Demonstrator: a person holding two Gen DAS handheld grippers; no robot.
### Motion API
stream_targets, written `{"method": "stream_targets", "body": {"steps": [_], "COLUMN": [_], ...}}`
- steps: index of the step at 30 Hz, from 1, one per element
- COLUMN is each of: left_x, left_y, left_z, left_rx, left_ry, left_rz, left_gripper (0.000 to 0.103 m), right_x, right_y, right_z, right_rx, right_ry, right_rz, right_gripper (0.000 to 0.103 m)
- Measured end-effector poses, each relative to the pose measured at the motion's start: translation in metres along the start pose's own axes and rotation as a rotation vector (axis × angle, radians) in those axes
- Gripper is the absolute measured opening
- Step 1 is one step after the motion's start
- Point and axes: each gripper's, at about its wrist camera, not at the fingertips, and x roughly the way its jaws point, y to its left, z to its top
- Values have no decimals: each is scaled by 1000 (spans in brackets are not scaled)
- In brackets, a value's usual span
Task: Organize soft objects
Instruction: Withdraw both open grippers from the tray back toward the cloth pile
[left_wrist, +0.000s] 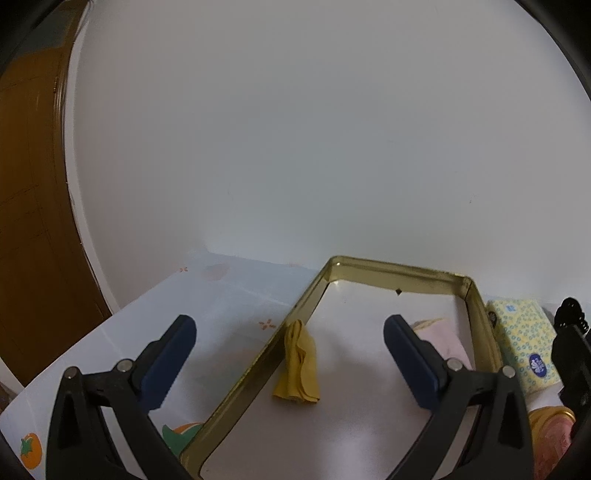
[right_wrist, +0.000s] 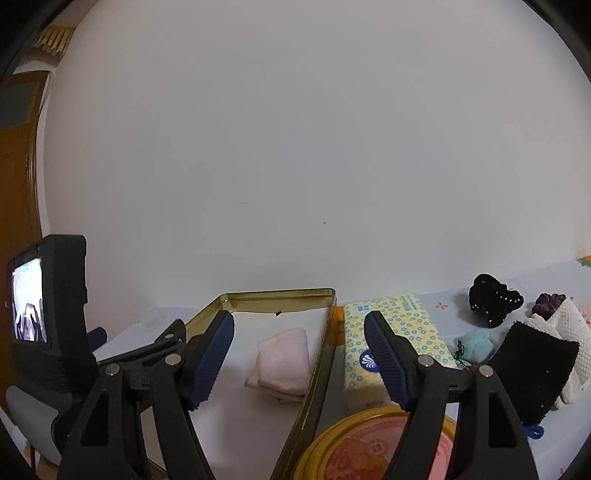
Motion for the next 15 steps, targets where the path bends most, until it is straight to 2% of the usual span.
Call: {"method": "stream_targets", "body": {"steps": [6, 13, 15], "left_x": [-14, -17, -22], "left_y": [-1, -2, -1], "left_z": [-7, -18, -19], "left_rx": [-11, -31, -41], "left_ry": [-35, 9, -1], "left_rz": [10, -38, -47], "left_gripper": [103, 103, 103], "right_x": [-8, -20, -23], "right_y": [0, 0, -1], "right_z": [-3, -5, -6], "right_rx": [-11, -40, -47], "right_ry": [-4, -27, -24], "right_rz": [1, 0, -3], "right_gripper": [75, 75, 75]}}
